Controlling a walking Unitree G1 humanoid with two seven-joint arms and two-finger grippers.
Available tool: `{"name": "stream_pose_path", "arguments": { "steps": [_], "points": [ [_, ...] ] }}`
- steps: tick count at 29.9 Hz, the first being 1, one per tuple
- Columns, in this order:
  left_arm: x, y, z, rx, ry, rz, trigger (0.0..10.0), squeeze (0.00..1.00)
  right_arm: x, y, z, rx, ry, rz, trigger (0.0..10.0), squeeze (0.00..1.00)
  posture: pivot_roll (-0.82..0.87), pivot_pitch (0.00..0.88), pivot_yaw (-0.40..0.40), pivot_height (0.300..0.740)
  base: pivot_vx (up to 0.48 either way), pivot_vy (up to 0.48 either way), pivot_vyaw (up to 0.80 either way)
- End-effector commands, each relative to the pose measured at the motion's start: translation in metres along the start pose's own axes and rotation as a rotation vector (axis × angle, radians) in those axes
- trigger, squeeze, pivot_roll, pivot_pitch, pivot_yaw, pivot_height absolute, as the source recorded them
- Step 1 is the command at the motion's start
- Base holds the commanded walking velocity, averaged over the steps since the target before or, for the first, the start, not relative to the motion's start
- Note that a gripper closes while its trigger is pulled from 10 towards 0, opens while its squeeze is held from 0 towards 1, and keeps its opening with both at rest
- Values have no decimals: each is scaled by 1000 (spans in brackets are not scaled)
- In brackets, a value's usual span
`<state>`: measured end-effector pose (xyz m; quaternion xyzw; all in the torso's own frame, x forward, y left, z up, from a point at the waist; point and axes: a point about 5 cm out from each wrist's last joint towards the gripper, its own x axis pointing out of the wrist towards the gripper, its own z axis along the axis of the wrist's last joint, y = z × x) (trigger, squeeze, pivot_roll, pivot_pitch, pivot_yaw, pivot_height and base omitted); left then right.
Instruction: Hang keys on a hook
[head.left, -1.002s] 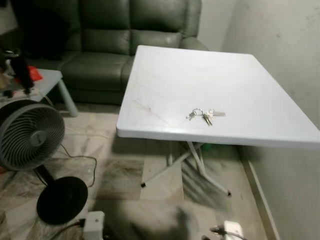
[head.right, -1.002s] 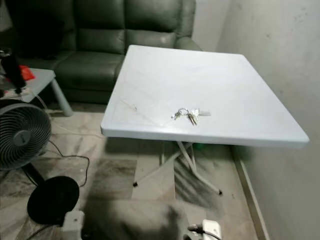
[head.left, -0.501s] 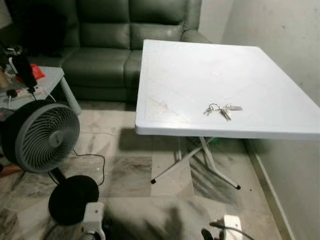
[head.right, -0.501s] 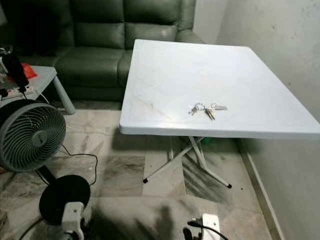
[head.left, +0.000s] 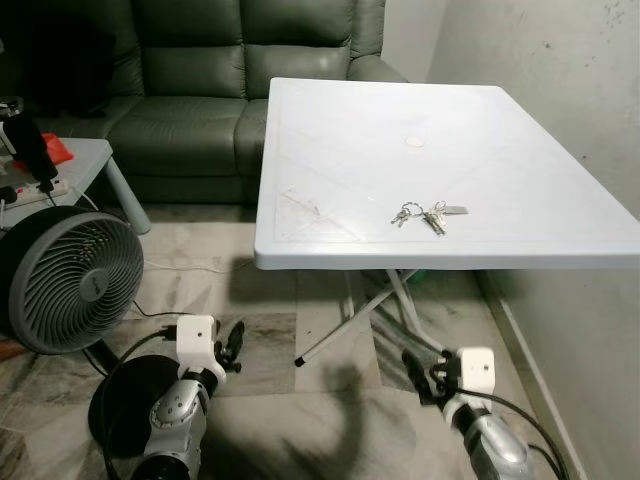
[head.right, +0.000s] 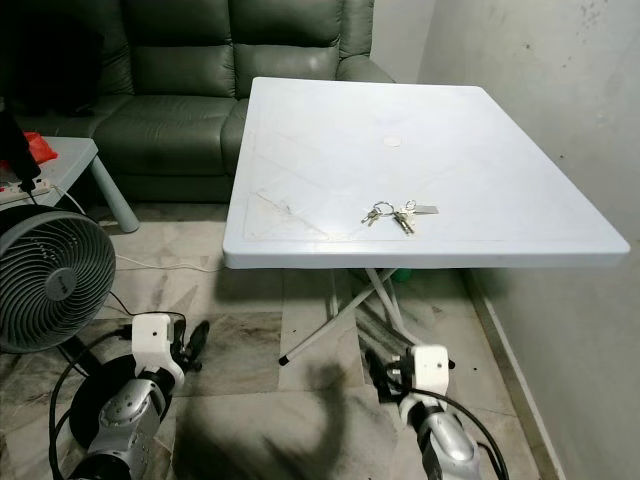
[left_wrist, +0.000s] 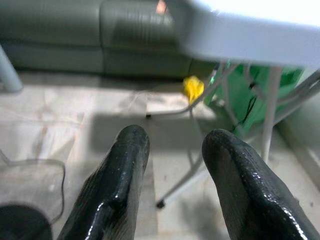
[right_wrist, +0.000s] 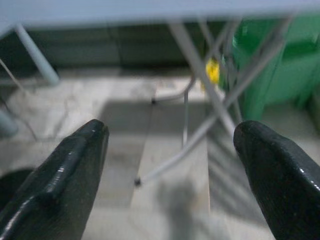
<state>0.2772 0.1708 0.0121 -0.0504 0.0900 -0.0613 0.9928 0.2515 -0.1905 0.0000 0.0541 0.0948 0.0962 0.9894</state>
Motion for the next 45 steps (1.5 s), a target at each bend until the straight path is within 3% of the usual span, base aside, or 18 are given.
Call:
{"name": "stream_pose_path", "arguments": {
  "steps": [1,9,14,21,22,30,45],
  "points": [
    [0,-2,13,2,-59,-9,10000,0,3,4,20,-31,-110,28,10000,1000,-38,0,-36,740,0,0,0],
    [-8,-3,58,29,-229,-16,10000,0,3,17,64,-137,-261,44,10000,1000,-39,0,-32,740,0,0,0],
    [-13,-5,71,53,-271,-6,10000,0,1,23,81,-163,-315,46,10000,1000,-42,0,-25,740,0,0,0],
    [-22,-11,77,-15,-249,-62,10000,0,-2,33,93,-170,-324,39,10000,1000,-38,0,-22,740,0,0,0],
    [-23,-12,80,-16,-252,-64,10000,0,-2,36,94,-177,-322,40,10000,0,-38,0,-22,740,0,0,0],
    [-24,-15,86,-6,-250,-86,10000,0,0,45,98,-184,-304,74,10000,0,-27,0,-22,740,0,0,0],
    [-21,-17,94,-9,-242,-120,10000,0,2,49,102,-195,-299,89,10000,0,-29,0,-13,740,367,0,0]
  ]
}}
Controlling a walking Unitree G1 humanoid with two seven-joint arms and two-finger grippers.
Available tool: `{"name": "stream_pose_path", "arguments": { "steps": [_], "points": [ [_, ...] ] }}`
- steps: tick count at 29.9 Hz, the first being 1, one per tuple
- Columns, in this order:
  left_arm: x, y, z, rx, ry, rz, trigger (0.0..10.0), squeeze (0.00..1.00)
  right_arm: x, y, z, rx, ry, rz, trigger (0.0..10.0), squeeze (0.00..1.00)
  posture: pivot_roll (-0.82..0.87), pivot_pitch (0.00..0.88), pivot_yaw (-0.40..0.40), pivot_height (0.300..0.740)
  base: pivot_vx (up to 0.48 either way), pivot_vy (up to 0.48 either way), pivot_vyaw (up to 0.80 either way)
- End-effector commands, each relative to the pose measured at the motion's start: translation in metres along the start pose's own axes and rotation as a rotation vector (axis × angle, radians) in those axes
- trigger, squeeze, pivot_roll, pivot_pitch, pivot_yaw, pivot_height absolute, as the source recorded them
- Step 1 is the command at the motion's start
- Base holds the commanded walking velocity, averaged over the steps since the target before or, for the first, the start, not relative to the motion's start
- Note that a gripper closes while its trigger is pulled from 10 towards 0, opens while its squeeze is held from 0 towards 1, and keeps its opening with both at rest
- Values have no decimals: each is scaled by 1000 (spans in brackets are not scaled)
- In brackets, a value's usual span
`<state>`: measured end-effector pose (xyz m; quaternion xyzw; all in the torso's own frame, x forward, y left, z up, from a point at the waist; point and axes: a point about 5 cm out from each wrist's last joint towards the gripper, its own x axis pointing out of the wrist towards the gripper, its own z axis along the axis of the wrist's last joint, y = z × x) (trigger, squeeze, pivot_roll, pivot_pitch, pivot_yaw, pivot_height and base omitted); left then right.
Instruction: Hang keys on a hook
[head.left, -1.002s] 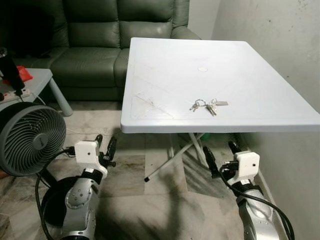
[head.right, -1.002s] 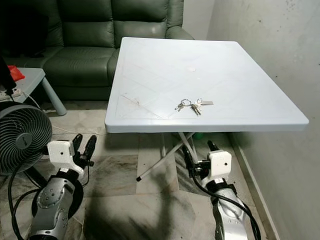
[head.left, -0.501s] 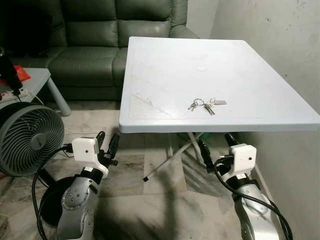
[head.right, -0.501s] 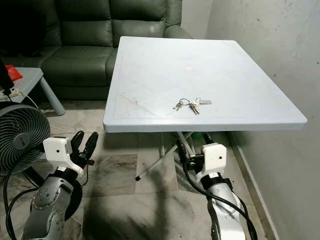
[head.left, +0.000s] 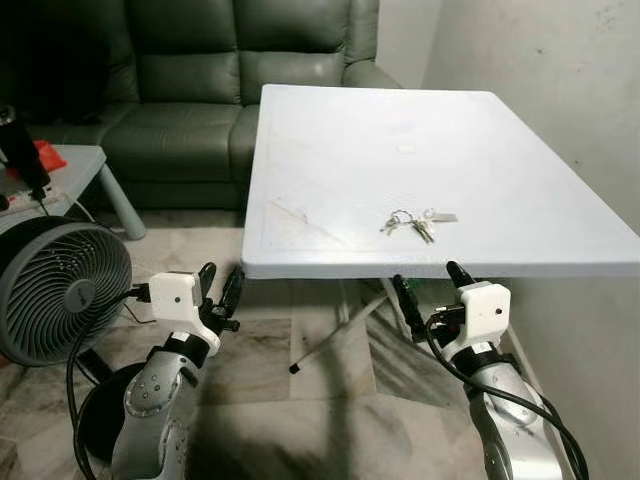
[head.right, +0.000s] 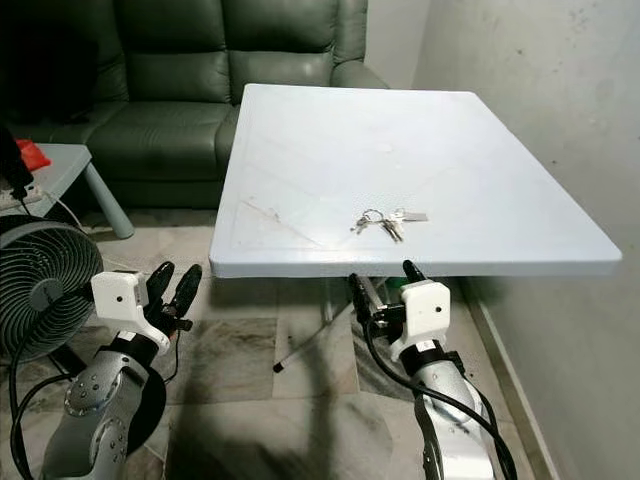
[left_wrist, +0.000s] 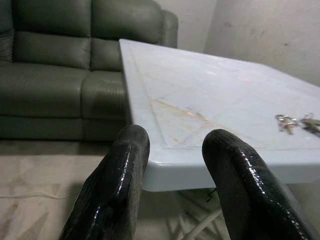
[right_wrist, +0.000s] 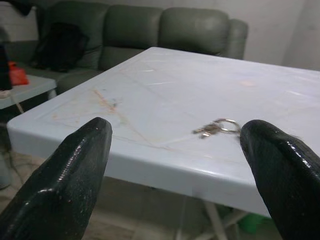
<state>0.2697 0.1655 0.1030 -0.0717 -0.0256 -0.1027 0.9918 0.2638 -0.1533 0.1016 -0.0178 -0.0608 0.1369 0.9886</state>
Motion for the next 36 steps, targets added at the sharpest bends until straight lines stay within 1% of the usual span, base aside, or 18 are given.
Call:
{"name": "stream_pose_path", "arguments": {
  "steps": [1,20,29,31,34,36],
  "points": [
    [4,-1,7,11,-13,-26,10000,0,2,1,4,-14,-8,7,10000,0,-30,0,-11,740,368,0,0],
    [8,-3,10,20,-11,-50,10000,0,2,4,4,-13,-3,22,10000,0,-30,0,-9,740,369,0,0],
    [10,-5,11,24,-10,-55,10000,0,3,2,6,-21,-3,26,10000,0,-30,0,-10,740,352,0,0],
    [10,-6,11,26,-13,-56,10000,0,4,1,6,-30,-2,28,10000,0,-30,0,-11,740,0,0,0],
    [11,-12,9,68,-1,-80,10000,0,6,-5,8,-59,5,44,10000,0,-27,0,-14,740,0,0,0],
    [11,-14,8,76,4,-97,10000,0,7,-8,9,-69,8,50,10000,0,-28,0,-15,740,0,0,0]
  ]
}}
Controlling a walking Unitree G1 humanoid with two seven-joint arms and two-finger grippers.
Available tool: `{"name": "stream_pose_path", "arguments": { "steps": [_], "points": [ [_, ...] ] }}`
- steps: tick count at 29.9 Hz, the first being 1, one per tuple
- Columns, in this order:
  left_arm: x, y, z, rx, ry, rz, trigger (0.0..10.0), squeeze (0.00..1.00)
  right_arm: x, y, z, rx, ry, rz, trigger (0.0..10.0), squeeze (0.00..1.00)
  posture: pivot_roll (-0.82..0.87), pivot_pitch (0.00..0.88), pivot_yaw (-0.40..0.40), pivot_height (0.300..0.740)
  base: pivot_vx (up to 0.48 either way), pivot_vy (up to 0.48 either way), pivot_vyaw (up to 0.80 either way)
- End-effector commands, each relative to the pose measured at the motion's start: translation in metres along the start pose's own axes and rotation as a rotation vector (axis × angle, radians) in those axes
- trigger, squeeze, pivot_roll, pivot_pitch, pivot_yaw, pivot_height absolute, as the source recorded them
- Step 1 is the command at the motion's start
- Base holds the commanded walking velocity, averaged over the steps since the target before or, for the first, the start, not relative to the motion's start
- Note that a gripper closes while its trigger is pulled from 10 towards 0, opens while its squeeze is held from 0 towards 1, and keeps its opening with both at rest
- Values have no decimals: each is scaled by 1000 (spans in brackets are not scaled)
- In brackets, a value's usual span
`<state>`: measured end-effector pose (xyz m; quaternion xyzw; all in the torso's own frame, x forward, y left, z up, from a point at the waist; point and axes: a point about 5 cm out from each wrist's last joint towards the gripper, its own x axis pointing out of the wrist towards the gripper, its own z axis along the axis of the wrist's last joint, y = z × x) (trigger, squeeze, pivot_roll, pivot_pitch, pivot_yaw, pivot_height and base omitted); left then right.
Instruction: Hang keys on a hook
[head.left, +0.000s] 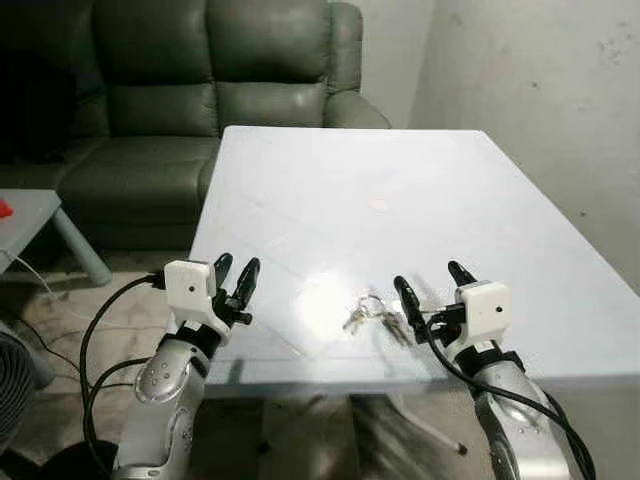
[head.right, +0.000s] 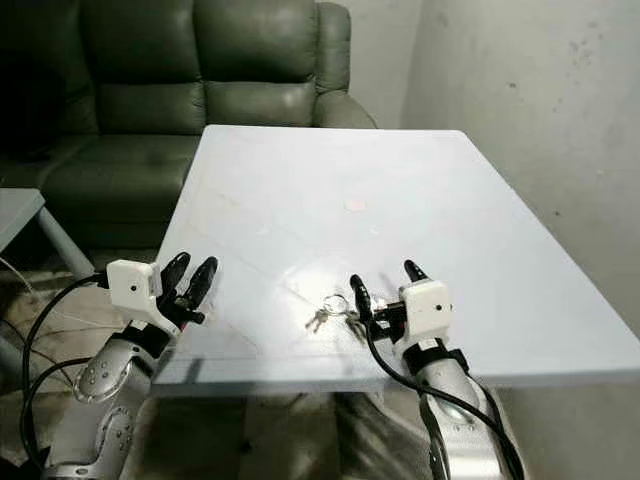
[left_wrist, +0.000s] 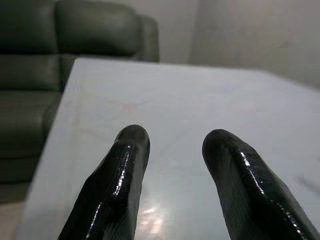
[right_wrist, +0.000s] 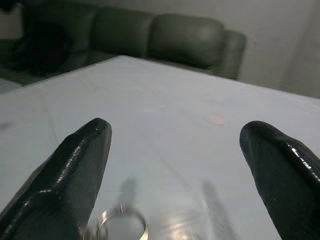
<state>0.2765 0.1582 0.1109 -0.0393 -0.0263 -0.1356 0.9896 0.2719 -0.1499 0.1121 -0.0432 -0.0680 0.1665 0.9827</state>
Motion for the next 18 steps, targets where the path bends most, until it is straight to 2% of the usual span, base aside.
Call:
{"name": "stream_pose_path", "arguments": {
  "steps": [1,9,18],
  "points": [
    [3,-9,2,13,-6,-44,10000,0,-3,-10,0,-23,20,-10,10000,0,-29,0,-16,740,0,0,0],
    [3,-31,-2,14,8,-180,10000,0,5,-28,7,-93,33,113,10000,0,-29,0,-30,740,0,0,0],
    [-2,-50,-2,0,7,-228,10000,0,19,-42,14,-158,59,268,10000,0,-11,60,-62,740,0,0,0]
  ]
}}
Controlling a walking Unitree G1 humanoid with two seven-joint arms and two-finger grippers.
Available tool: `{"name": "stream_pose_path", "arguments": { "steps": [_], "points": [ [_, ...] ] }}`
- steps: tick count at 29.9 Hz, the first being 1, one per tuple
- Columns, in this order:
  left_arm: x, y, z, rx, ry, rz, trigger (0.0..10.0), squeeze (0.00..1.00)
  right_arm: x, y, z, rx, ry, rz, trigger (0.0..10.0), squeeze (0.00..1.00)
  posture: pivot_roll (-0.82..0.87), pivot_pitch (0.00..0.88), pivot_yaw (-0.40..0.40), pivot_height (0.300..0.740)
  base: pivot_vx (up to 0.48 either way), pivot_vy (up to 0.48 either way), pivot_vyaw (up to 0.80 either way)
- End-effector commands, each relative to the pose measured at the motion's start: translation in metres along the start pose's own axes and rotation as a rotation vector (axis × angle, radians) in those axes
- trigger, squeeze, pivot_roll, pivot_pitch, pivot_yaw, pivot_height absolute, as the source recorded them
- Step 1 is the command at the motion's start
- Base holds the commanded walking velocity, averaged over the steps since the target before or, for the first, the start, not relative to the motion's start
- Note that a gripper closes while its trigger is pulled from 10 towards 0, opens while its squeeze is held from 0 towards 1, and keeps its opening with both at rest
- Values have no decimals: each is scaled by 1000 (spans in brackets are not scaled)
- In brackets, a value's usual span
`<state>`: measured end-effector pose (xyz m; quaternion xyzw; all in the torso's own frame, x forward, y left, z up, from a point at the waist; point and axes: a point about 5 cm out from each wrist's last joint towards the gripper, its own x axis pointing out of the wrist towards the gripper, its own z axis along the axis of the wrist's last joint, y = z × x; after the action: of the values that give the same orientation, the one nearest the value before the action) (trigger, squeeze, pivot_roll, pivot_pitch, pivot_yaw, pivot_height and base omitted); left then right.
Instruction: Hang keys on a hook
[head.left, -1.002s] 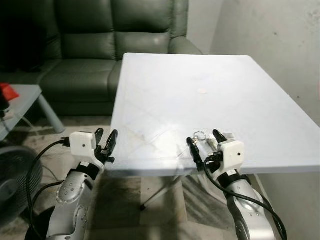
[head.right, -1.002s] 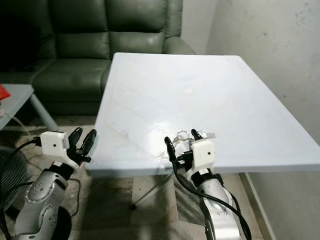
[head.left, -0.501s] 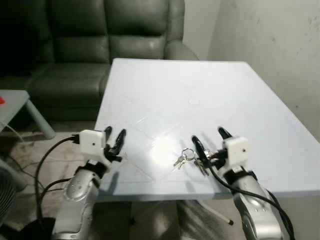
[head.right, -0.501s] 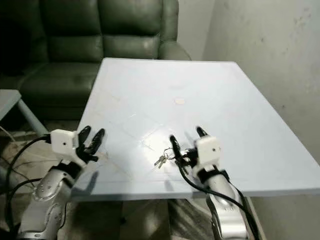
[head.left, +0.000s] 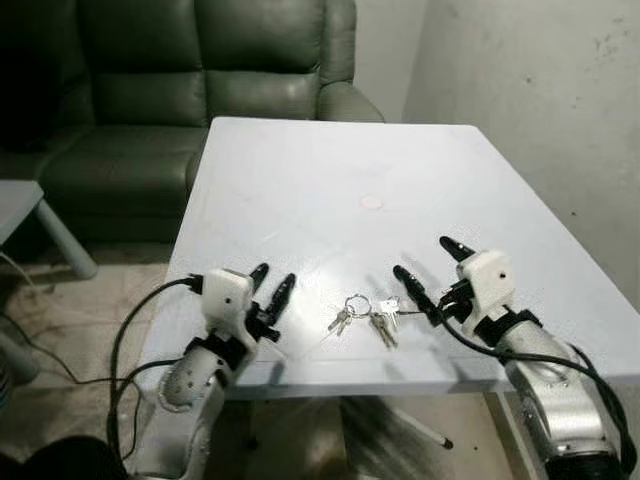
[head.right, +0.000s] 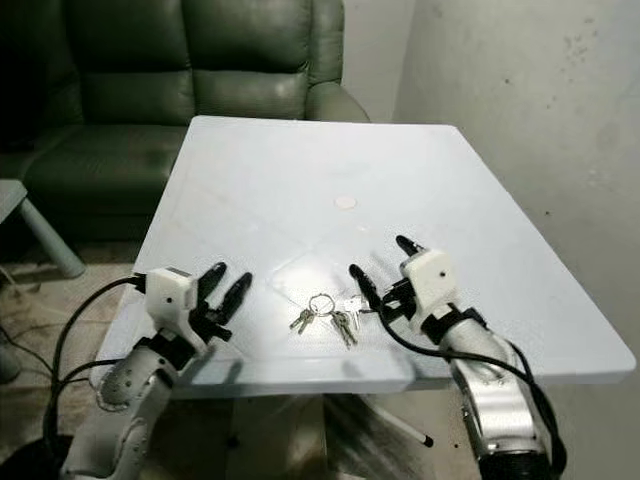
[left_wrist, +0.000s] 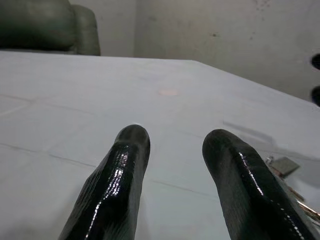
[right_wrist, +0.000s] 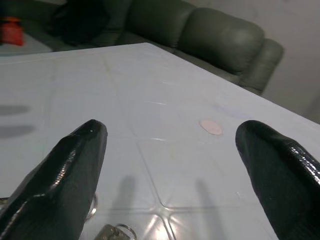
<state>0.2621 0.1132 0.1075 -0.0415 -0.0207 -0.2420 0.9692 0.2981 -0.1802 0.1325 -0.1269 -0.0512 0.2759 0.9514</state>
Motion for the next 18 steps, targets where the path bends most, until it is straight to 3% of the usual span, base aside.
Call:
{"name": "stream_pose_path", "arguments": {
  "steps": [1,7,16,17,18],
  "points": [
    [0,-7,4,11,-10,-17,10000,0,5,-4,-2,-20,20,49,10000,0,-9,64,-65,740,0,0,0],
    [-3,-19,4,0,-12,-50,10000,0,14,-3,-9,-41,70,164,10000,0,3,104,-82,740,0,0,0],
    [-10,-22,5,-12,-5,-29,10000,0,20,-7,-22,-29,149,287,10000,0,23,132,-95,740,0,0,0],
    [-11,-22,5,-10,-4,-26,10000,0,21,-7,-23,-30,156,298,7490,0,23,132,-95,740,0,0,0],
    [-11,-22,5,-10,-4,-26,10000,0,21,-7,-23,-30,156,298,7490,0,23,132,-95,740,0,0,0]
  ]
}}
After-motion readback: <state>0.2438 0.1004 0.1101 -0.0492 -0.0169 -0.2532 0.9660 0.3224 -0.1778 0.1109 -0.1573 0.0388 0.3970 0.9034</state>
